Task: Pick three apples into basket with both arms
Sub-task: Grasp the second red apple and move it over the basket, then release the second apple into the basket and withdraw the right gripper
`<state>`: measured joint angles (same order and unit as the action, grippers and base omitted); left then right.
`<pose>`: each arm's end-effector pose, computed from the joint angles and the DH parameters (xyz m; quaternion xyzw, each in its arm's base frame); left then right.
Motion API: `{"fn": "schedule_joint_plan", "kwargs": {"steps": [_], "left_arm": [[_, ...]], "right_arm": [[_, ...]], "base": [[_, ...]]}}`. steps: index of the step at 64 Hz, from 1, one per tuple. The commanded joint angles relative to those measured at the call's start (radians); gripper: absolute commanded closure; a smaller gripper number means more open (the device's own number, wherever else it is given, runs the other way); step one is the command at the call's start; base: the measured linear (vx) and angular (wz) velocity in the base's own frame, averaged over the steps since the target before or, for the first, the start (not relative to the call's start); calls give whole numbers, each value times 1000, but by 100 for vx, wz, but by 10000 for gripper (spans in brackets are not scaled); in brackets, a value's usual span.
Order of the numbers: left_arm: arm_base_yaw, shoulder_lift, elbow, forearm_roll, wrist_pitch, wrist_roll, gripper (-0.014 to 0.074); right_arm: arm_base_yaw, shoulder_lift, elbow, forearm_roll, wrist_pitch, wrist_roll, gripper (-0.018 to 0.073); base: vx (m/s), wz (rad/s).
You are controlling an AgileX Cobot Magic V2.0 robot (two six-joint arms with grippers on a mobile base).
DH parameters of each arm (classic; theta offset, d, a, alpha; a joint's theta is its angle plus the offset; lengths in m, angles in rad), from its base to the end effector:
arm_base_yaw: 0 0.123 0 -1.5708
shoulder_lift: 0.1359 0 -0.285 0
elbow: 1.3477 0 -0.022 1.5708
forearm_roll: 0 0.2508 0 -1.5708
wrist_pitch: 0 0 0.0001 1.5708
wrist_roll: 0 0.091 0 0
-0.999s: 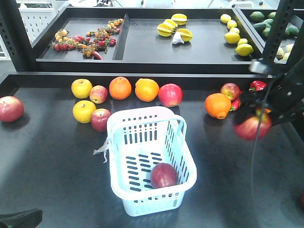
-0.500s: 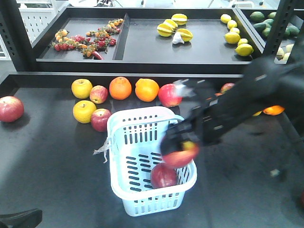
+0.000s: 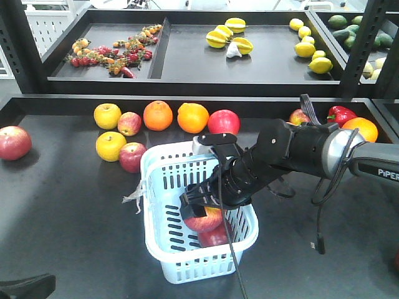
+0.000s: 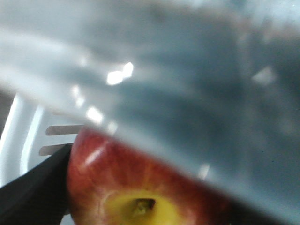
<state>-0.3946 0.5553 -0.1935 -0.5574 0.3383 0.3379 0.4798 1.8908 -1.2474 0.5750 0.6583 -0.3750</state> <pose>0.0893 -0.0545 0.2098 0.1298 0.8641 -0.2131 0.4372 0.3288 0.2053 0.1875 -0.2183 0.9376 0.2191 0.1587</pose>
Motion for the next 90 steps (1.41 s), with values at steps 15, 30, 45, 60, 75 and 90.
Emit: {"fn": "schedule_joint_plan", "kwargs": {"steps": [15, 30, 45, 60, 75, 90], "left_arm": [[-5, 1, -25, -21, -57, -7, 603], [-5, 1, -25, -21, -57, -7, 603], [-5, 1, -25, -21, -57, -7, 603], [-5, 1, -25, -21, -57, -7, 603], [-5, 1, -25, -21, -57, -7, 603], [-5, 1, -25, -21, -57, -7, 603]], "right_arm": [[-1, -48, -25, 28, -45, -25, -171], [-1, -51, -25, 27, -16, -29, -146], [-1, -120, -25, -11, 95, -13, 55], [-1, -262, -22, -113, 217, 59, 546], [-115, -421, -18, -227, 340, 104, 568], [-439, -610, 193, -306, 314, 88, 568]], "base": [[0, 0], [0, 0], [0, 0], [0, 0], [0, 0], [0, 0]]}}
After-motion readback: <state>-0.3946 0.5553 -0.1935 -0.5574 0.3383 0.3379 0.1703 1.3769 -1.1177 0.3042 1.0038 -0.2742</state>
